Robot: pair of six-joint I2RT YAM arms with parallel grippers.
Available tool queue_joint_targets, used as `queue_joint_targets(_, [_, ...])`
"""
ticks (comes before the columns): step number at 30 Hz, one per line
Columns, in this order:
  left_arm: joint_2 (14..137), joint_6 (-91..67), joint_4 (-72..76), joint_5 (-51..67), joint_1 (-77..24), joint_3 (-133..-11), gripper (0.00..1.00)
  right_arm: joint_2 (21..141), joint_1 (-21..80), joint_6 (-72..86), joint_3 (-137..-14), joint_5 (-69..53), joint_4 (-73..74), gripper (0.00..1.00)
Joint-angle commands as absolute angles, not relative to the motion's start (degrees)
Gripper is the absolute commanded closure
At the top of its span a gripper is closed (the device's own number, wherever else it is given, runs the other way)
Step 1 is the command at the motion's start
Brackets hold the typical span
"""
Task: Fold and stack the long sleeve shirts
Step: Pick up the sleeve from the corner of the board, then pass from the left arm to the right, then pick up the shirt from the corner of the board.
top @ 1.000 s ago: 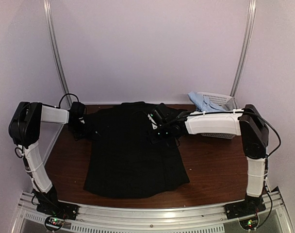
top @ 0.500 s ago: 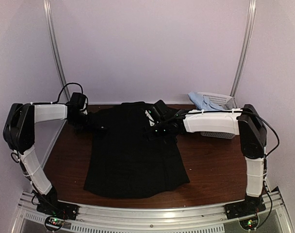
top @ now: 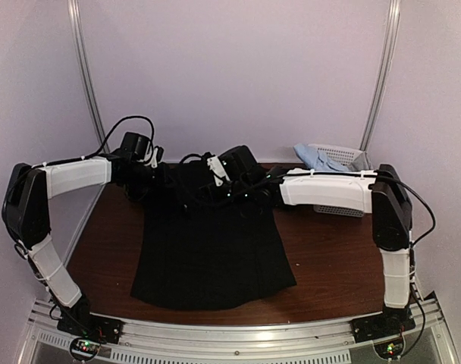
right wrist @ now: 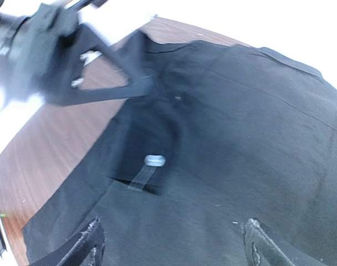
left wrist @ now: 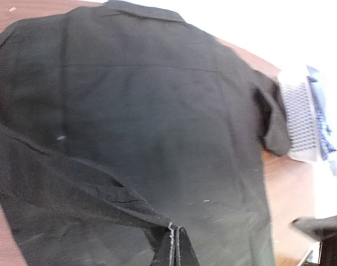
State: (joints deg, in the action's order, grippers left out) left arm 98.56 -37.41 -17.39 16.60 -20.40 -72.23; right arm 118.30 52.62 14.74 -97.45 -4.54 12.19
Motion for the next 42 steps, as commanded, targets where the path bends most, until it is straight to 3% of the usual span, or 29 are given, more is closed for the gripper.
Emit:
queue_joint_targets(1, [98.5, -39.1, -14.1, 21.4, -21.6, -75.3, 1.0, 119.7, 55.9, 10.4, -99.5, -5.6, 9.0, 0.1])
queue_joint_targets(11, [99.1, -40.1, -13.5, 23.5, -23.4, -77.2, 1.0, 126.1, 57.7, 8.5, -105.6, 5.4, 9.4, 0.06])
queue_joint_targets(19, [98.4, -40.2, -13.5, 24.0, -23.6, -77.0, 1.0, 132.9, 57.5, 7.2, -115.7, 13.8, 12.2, 0.21])
queue_joint_targets(22, [98.1, -40.2, -13.9, 23.9, -23.6, -77.0, 1.0, 133.9, 57.1, 7.3, -117.8, 16.7, 12.8, 0.44])
queue_joint_targets(25, [98.1, -39.7, -15.7, 22.3, -23.6, -77.9, 1.0, 133.7, 56.6, 6.4, -118.8, 16.9, 13.5, 0.78])
queue_joint_targets(28, [97.7, -39.0, -18.4, 19.0, -23.6, -78.9, 0.88, 133.0, 55.7, 5.8, -119.5, 16.9, 14.6, 1.0])
queue_joint_targets(33, [92.6, -38.5, -22.6, 13.5, -23.6, -75.8, 0.59, 131.9, 52.3, 5.2, -120.6, 13.9, 16.4, 1.0])
queue_joint_targets(42, [75.8, -43.5, -32.6, 3.9, -25.3, -55.4, 0.54, 131.1, 46.8, 4.6, -121.6, 10.6, 17.3, 1.0])
